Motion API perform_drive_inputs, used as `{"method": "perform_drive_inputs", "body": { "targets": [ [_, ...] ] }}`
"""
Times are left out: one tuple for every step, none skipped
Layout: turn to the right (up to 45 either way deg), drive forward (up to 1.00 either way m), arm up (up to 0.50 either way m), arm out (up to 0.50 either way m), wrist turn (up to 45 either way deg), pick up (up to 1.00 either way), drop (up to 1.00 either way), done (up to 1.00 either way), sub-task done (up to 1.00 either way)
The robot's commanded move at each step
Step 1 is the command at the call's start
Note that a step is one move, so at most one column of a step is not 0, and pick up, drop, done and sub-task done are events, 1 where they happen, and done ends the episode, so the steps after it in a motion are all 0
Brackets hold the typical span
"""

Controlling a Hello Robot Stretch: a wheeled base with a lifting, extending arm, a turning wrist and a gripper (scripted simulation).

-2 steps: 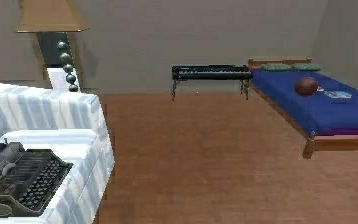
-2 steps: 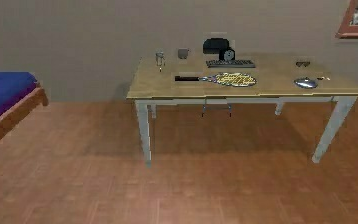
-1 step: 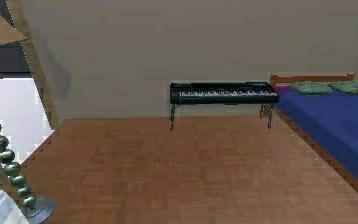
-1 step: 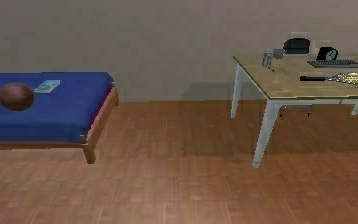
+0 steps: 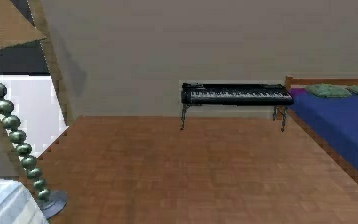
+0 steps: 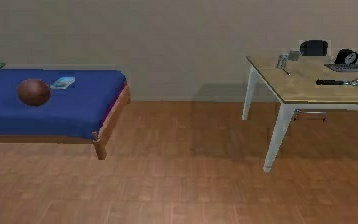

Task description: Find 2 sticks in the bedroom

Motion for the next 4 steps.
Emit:
{"method": "perform_drive_inputs", "body": {
  "targets": [
    [0.0, 0.80, 0.00, 0.00, 0.0, 0.00, 0.00, 0.00, 0.00],
    [-30.0, 0.00, 0.00, 0.00, 0.0, 0.00, 0.00, 0.00, 0.00],
    [0.0, 0.95, 0.00, 0.00, 0.0, 0.00, 0.00, 0.00, 0.00],
    [-12.0, 0.00, 0.00, 0.00, 0.0, 0.00, 0.00, 0.00, 0.00]
  ]
}}
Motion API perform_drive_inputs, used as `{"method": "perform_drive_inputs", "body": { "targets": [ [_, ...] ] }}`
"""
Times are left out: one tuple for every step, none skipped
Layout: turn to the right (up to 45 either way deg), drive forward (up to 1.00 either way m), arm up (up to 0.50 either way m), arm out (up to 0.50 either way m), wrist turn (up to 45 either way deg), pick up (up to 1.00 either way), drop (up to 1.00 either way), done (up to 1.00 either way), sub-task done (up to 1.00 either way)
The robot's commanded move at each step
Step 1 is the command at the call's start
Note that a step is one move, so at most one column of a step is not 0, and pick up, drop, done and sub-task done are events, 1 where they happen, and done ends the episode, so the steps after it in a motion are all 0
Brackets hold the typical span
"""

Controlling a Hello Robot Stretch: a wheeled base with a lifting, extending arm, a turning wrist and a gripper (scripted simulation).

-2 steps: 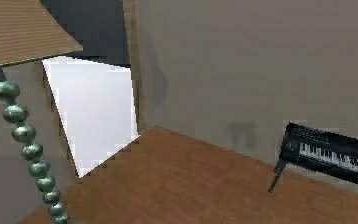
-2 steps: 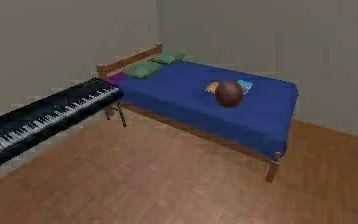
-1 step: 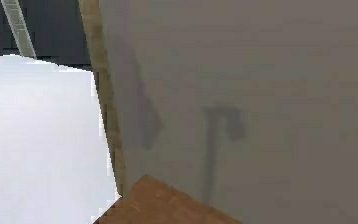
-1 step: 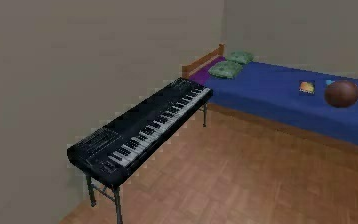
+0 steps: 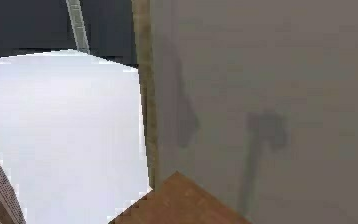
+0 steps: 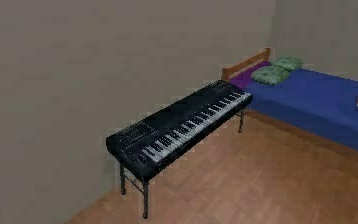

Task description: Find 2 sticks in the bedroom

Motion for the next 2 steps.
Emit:
{"method": "perform_drive_inputs", "body": {
  "targets": [
    [0.0, 0.25, 0.00, 0.00, 0.0, 0.00, 0.00, 0.00, 0.00],
    [-24.0, 0.00, 0.00, 0.00, 0.0, 0.00, 0.00, 0.00, 0.00]
  ]
}}
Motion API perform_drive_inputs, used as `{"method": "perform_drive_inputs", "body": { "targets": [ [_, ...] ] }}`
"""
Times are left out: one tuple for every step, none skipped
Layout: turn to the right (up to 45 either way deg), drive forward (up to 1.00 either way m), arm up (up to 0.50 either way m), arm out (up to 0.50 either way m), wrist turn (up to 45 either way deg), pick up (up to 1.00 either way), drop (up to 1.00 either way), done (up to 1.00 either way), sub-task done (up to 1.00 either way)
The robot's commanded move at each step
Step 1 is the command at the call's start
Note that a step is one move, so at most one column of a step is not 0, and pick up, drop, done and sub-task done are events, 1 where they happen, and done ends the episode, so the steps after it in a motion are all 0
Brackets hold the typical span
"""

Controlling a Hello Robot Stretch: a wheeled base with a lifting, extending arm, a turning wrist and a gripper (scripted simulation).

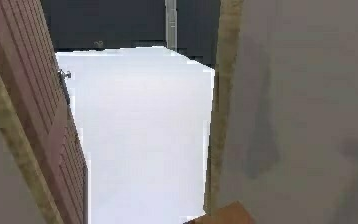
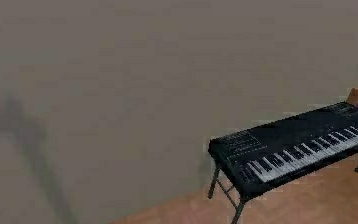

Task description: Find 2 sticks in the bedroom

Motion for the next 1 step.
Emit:
{"method": "perform_drive_inputs", "body": {
  "targets": [
    [0.0, 1.00, 0.00, 0.00, 0.0, 0.00, 0.00, 0.00, 0.00]
  ]
}}
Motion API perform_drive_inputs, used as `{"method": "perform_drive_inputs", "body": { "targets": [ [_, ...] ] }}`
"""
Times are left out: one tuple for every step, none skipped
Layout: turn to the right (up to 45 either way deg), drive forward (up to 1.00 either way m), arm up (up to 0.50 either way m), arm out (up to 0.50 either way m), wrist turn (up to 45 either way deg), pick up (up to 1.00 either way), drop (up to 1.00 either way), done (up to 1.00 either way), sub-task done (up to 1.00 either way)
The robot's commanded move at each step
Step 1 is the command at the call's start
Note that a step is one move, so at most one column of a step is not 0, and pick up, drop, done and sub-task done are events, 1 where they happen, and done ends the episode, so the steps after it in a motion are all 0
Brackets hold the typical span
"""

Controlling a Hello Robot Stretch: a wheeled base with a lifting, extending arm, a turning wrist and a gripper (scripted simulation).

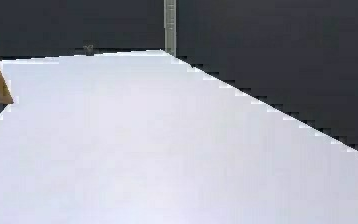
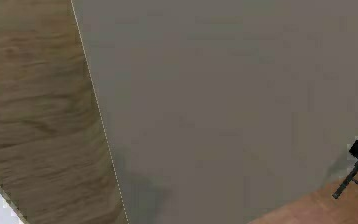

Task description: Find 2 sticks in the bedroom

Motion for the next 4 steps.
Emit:
{"method": "perform_drive_inputs", "body": {
  "targets": [
    [-12.0, 0.00, 0.00, 0.00, 0.0, 0.00, 0.00, 0.00, 0.00],
    [0.0, 0.20, 0.00, 0.00, 0.0, 0.00, 0.00, 0.00, 0.00],
    [45.0, 0.00, 0.00, 0.00, 0.0, 0.00, 0.00, 0.00, 0.00],
    [9.0, 0.00, 0.00, 0.00, 0.0, 0.00, 0.00, 0.00, 0.00]
  ]
}}
